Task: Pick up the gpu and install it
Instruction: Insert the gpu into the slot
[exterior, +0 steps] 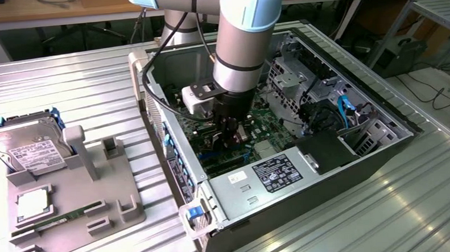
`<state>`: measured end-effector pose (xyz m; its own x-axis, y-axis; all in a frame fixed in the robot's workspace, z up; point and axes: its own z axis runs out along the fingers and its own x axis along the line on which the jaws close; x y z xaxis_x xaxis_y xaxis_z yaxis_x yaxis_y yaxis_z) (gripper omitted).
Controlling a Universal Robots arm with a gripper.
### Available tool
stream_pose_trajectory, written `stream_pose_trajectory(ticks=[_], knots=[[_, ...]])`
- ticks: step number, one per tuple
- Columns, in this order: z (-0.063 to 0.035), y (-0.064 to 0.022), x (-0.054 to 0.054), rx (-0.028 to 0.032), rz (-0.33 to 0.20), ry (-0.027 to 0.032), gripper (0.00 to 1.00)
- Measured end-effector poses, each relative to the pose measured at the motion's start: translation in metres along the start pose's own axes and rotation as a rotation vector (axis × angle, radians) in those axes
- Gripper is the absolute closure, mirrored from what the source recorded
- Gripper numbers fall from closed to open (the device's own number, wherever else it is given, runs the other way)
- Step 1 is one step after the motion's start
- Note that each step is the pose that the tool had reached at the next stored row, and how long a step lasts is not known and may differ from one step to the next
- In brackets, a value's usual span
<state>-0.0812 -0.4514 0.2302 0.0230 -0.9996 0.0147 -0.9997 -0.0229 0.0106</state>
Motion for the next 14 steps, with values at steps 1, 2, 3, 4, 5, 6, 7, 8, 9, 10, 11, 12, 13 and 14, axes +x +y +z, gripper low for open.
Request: stream_pose_trajectory(ticks=[1,2,3,4,5,6,7,8,9,10,11,12,13,14], knots=[[0.0,0.0,0.0,0.0,0.0,0.0,0.72],[0.0,0.0,0.0,0.0,0.0,0.0001,0.72],[0.0,0.0,0.0,0.0,0.0,0.0001,0.72],[0.0009,0.0,0.0,0.0001,0.0,0.0,0.72],[0.0028,0.0001,0.0,-0.0003,0.0,0.0009,0.72],[0.0062,0.0002,0.0,-0.0003,0.0,0.0006,0.72],[0.0079,0.0003,0.0,-0.0007,0.0,0.0017,0.72],[0.0097,0.0003,0.0,-0.0009,0.0,0.0019,0.72],[0.0116,0.0002,0.0,-0.0009,0.0,0.0009,0.72],[0.0118,0.0002,0.0,-0.0008,0.0,0.0006,0.72],[0.0121,0.0002,0.0,-0.0005,0.0,0.0001,0.72],[0.0121,0.0002,0.0,-0.0005,0.0,0.0001,0.72],[0.0121,0.0002,0.0,-0.0006,0.0,0.0002,0.72],[0.0121,0.0002,0.0,-0.0007,0.0,0.0004,0.72]])
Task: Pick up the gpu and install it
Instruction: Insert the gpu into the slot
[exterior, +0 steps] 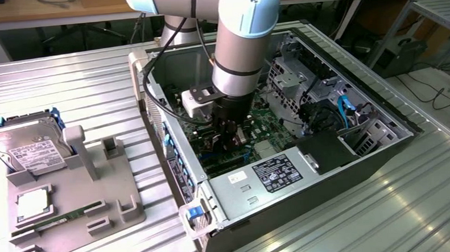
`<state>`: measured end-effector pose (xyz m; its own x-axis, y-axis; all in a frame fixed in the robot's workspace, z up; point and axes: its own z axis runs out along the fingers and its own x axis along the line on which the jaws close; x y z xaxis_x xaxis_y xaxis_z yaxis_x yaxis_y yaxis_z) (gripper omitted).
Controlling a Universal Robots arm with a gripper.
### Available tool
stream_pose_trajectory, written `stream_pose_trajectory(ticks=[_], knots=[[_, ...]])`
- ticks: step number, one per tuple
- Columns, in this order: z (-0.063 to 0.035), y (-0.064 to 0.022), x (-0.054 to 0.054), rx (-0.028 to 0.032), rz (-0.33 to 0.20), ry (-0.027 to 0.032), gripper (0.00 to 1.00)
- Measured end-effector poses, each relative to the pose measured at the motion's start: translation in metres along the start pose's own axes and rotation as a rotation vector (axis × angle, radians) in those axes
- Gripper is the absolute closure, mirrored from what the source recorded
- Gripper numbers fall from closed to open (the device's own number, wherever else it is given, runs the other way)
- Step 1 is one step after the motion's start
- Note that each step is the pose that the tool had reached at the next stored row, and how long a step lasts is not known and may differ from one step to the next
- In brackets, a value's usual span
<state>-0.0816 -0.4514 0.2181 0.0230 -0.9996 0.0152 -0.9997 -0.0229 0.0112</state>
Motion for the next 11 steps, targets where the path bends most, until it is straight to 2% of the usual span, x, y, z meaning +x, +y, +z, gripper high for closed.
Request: stream_pose_trajectory(ticks=[2,3,4,5,6,10,11], knots=[[0.0002,0.0,0.0,0.0002,0.0,-0.0003,0.72],[0.0022,-0.0003,-0.001,0.0026,0.0,-0.0053,0.71],[0.0009,-0.0001,-0.001,0.0009,0.0,-0.0018,0.71],[-0.0002,0.0,-0.001,-0.0001,0.0,0.0002,0.65],[-0.0016,0.0,-0.001,0.0008,0.0,-0.0001,0.65],[-0.0247,0.0002,-0.001,0.0064,0.0,-0.0002,0.65],[-0.0332,0.0003,-0.001,0.0082,0.0,-0.0002,0.65]])
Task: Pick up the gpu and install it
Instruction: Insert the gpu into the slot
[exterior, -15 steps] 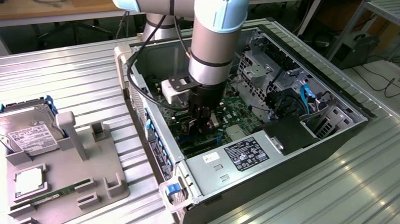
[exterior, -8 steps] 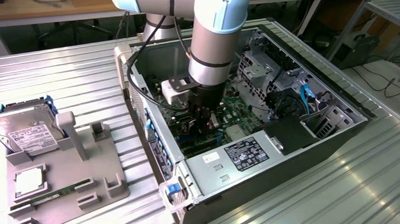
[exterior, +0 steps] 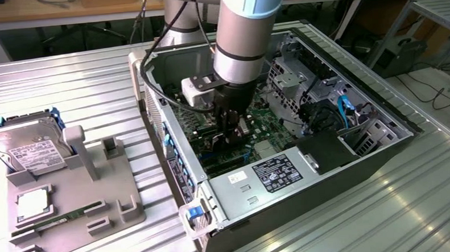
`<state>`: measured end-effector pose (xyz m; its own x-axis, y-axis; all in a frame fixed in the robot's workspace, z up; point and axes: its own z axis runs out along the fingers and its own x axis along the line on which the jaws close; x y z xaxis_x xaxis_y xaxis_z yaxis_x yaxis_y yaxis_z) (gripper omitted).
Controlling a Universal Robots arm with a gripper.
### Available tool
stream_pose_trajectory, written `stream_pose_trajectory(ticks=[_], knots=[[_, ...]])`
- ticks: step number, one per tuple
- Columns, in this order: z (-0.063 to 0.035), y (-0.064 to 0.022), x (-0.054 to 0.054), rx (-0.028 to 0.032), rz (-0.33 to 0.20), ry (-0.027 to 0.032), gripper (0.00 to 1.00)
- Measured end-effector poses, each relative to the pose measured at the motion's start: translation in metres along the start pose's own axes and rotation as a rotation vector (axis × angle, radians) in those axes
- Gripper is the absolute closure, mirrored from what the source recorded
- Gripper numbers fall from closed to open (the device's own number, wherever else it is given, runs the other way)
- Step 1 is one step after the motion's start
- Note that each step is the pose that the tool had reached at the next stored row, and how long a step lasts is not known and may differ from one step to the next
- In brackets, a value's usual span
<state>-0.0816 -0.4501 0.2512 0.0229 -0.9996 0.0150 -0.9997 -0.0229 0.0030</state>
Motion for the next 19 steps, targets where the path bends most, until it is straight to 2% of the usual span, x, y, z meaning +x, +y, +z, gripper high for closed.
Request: stream_pose_trajectory(ticks=[3,4,6,10,13,19], knots=[[-0.016,0.0001,0.0,0.0031,0.0,-0.0001,0.65],[-0.0286,0.0001,0.0,0.0054,0.0,0.0,0.65],[-0.0393,0.0001,0.0,0.0067,0.0,0.0004,0.65],[-0.0398,0.0001,0.0,0.0069,0.0,0.0003,0.66],[-0.0398,0.0001,0.0,0.0068,0.0,0.0005,0.85],[-0.0398,0.0001,0.0,0.0068,0.0,0.0005,0.89]])
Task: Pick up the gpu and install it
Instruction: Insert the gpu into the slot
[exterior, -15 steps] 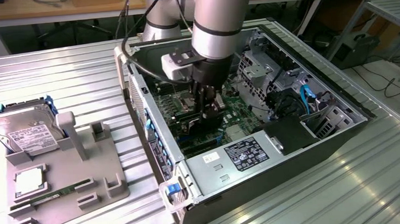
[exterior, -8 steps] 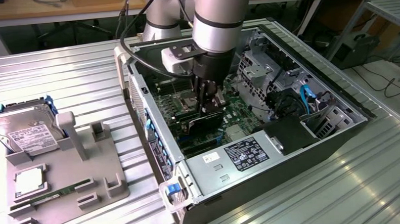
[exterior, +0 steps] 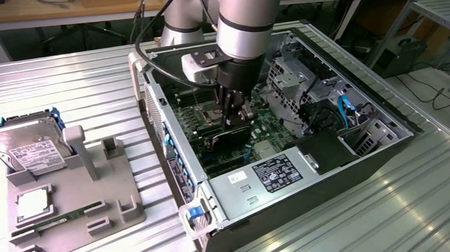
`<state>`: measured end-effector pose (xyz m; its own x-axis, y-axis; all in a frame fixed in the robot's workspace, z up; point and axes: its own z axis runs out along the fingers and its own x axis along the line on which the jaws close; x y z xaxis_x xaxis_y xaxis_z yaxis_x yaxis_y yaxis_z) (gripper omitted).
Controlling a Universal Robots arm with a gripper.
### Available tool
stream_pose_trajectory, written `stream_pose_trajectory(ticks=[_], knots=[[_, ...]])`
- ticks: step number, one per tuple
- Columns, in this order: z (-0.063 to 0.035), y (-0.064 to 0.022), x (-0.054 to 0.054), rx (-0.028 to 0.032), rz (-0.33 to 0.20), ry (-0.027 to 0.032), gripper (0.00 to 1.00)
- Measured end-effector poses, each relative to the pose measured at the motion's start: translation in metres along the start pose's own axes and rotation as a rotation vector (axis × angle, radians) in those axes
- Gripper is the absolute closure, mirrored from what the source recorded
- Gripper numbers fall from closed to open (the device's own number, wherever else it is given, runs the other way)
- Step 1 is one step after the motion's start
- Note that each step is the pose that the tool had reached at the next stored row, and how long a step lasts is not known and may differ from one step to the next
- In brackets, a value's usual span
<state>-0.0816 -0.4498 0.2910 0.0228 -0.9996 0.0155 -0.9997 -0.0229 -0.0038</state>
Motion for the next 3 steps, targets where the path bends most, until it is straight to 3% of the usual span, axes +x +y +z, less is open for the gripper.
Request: stream_pose_trajectory(ticks=[3], knots=[[0.0,0.0,0.0,0.0,0.0,0.0,0.89]])
